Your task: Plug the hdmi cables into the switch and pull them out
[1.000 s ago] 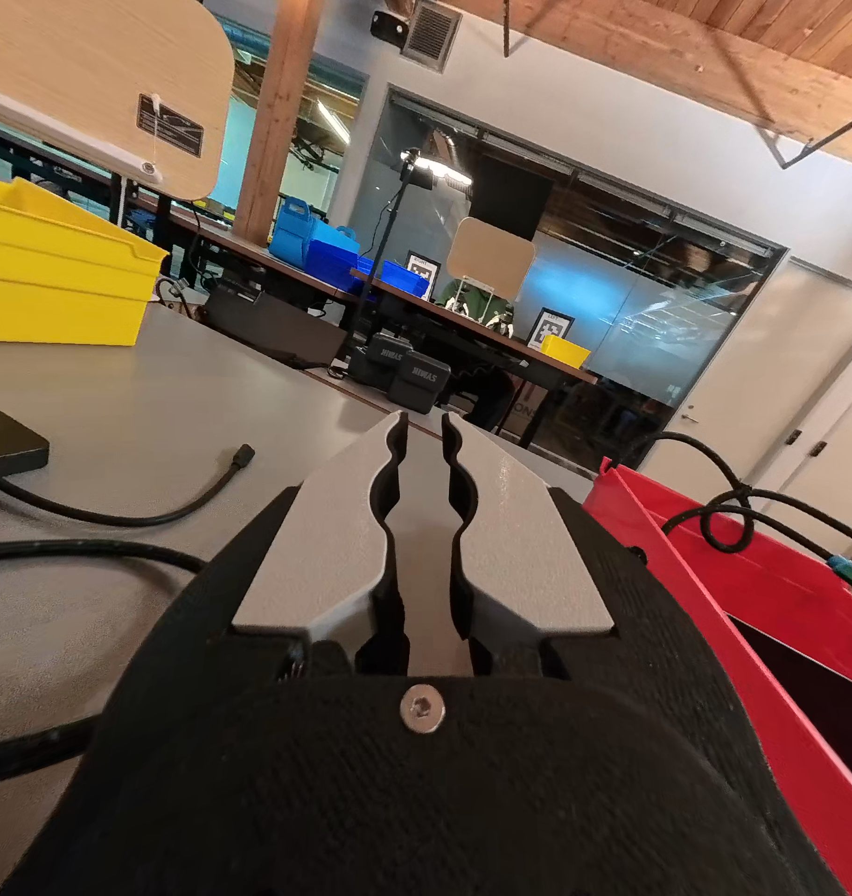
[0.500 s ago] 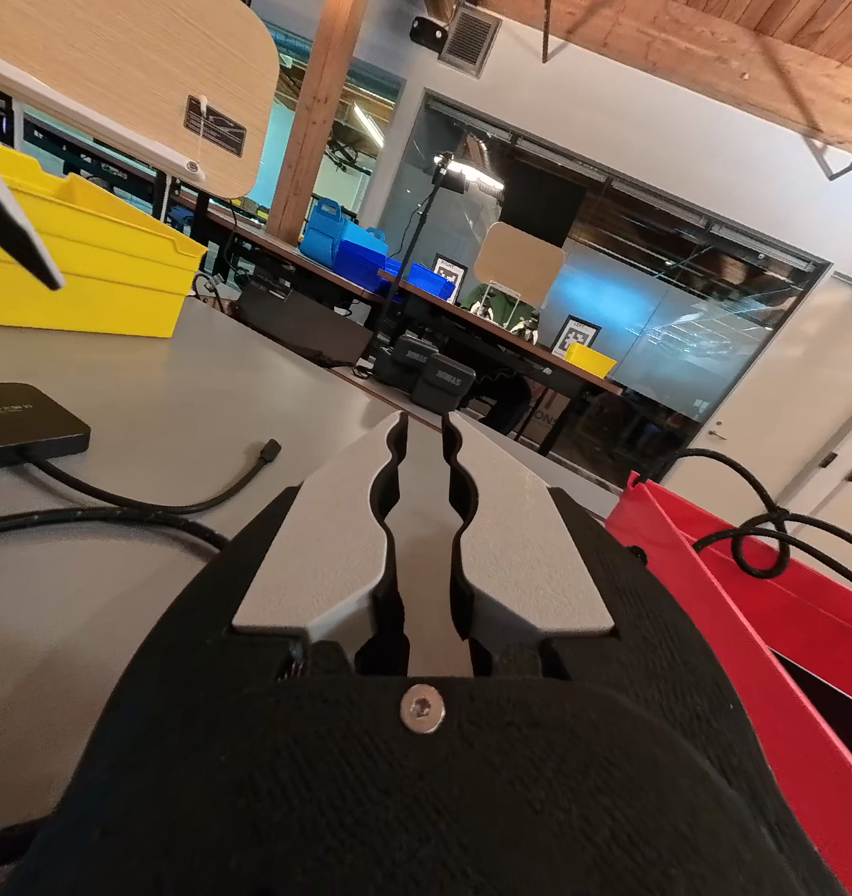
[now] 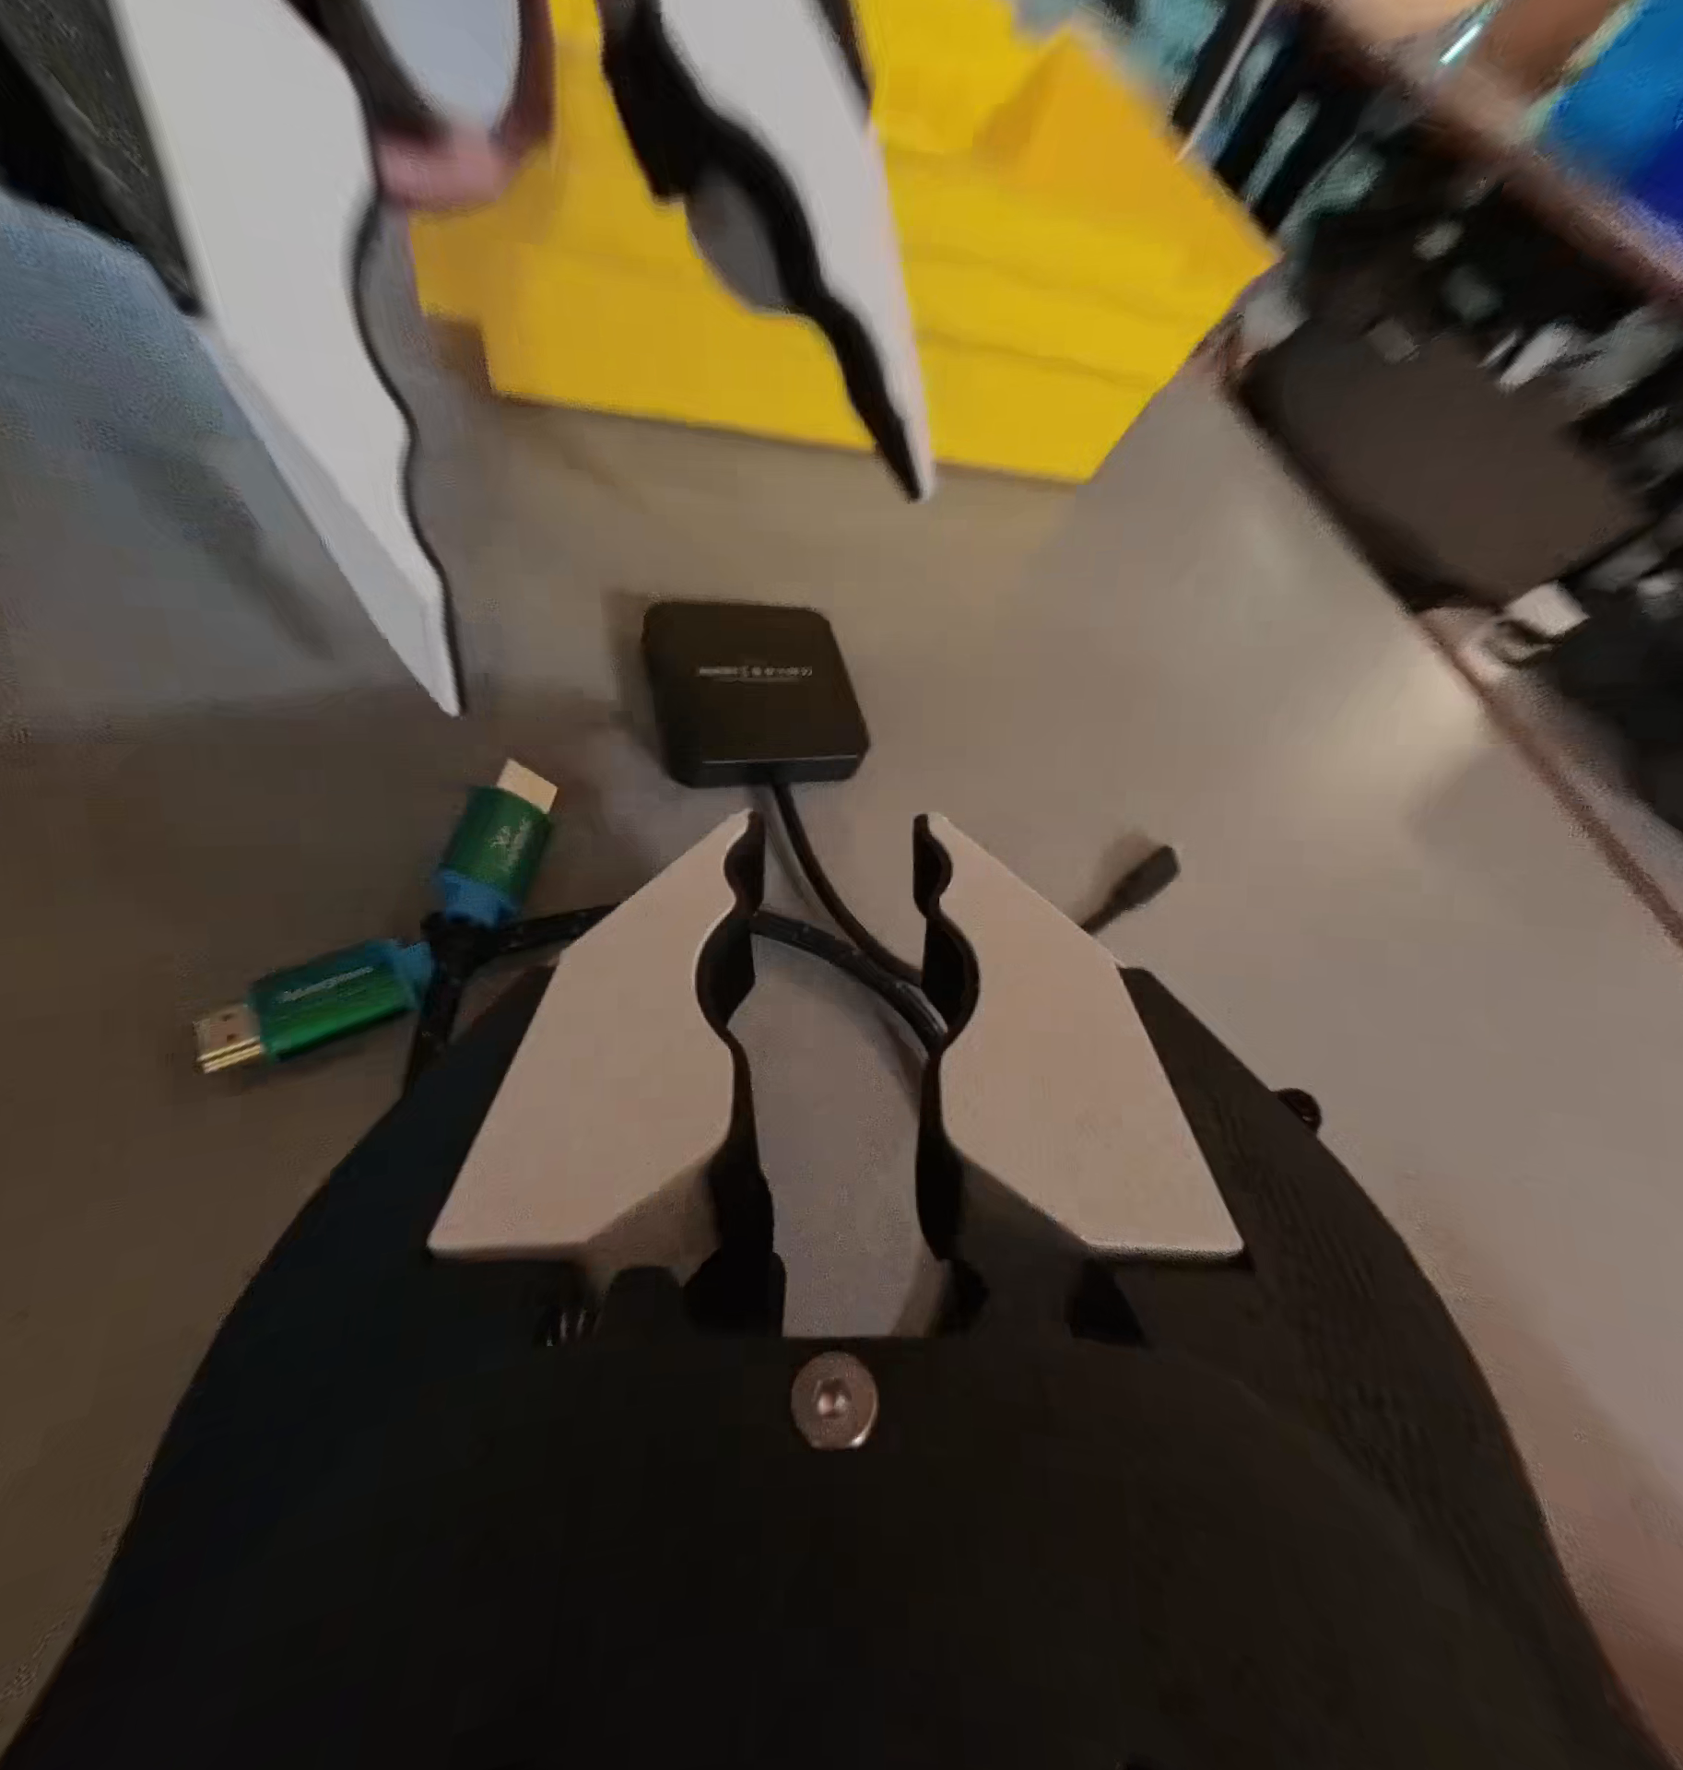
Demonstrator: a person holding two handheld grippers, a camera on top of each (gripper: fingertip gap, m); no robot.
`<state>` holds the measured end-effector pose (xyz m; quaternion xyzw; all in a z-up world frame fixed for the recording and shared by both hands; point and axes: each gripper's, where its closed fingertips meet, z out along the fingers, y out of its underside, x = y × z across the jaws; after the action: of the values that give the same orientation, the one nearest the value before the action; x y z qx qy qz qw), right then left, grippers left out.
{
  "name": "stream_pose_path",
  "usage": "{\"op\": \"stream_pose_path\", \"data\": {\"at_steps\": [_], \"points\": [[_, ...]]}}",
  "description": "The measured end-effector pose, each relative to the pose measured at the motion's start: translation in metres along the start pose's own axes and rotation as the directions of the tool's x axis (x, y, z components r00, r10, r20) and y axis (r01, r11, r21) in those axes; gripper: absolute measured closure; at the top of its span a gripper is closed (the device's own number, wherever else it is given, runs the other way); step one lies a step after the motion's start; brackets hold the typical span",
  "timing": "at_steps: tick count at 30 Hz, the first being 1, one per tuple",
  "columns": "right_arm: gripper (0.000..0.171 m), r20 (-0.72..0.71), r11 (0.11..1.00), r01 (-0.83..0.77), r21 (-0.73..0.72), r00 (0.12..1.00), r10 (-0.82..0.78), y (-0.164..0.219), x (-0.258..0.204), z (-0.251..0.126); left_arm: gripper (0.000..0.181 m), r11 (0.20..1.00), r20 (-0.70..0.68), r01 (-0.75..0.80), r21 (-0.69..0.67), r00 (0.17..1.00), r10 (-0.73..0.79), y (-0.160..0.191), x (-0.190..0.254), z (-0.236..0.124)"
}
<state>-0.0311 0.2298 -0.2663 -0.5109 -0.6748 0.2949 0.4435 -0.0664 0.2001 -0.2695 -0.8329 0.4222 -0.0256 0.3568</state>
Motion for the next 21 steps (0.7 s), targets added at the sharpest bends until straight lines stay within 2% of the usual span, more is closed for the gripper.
{"op": "stream_pose_path", "data": {"at_steps": [1, 4, 7, 10, 12, 13, 15, 17, 19, 21], "points": [[0.141, 0.049, 0.998, 0.015, -0.068, 0.999, -0.012, 0.003, -0.002, 0.011, 0.070, 1.000, -0.001, 0.005, 0.020, 1.000, -0.005, -0.003, -0.001, -0.004], [0.136, 0.194, 0.965, 0.048, -0.258, 0.981, 0.003, 0.016, -0.010, 0.038, 0.074, 0.998, 0.015, 0.009, 0.056, 1.000, -0.009, -0.008, -0.004, -0.016], [0.138, 0.266, 0.916, 0.080, -0.394, 0.963, 0.030, 0.030, -0.014, 0.054, 0.078, 0.997, 0.053, 0.018, 0.076, 0.998, -0.022, -0.011, -0.012, -0.023], [0.146, 0.298, 0.904, 0.057, -0.424, 0.951, 0.080, 0.027, -0.018, 0.062, 0.084, 0.991, 0.082, 0.067, 0.119, 0.994, -0.077, -0.016, -0.021, -0.026], [0.158, 0.283, 0.888, 0.043, -0.457, 0.954, 0.099, 0.031, -0.016, 0.065, 0.086, 0.981, 0.071, 0.112, 0.160, 0.990, -0.125, -0.021, -0.024, -0.028], [0.167, 0.299, 0.885, 0.024, -0.465, 0.945, 0.132, 0.031, -0.020, 0.065, 0.086, 0.973, 0.065, 0.138, 0.186, 0.986, -0.153, -0.024, -0.026, -0.029], [0.168, 0.298, 0.880, -0.026, -0.474, 0.936, 0.188, 0.030, -0.022, 0.064, 0.085, 0.951, 0.049, 0.187, 0.248, 0.977, -0.205, -0.031, -0.030, -0.032], [0.169, 0.285, 0.887, -0.020, -0.461, 0.943, 0.170, 0.031, -0.019, 0.062, 0.084, 0.905, 0.041, 0.244, 0.348, 0.961, -0.274, -0.042, -0.037, -0.038], [0.168, 0.196, 0.921, 0.000, -0.389, 0.977, 0.083, 0.026, -0.004, 0.062, 0.085, 0.833, 0.022, 0.320, 0.451, 0.929, -0.369, -0.052, -0.047, -0.043], [0.169, 0.048, 0.963, 0.008, -0.271, 0.999, 0.006, 0.014, 0.021, 0.059, 0.084, 0.746, 0.007, 0.395, 0.536, 0.882, -0.471, -0.056, -0.059, -0.044]]}}
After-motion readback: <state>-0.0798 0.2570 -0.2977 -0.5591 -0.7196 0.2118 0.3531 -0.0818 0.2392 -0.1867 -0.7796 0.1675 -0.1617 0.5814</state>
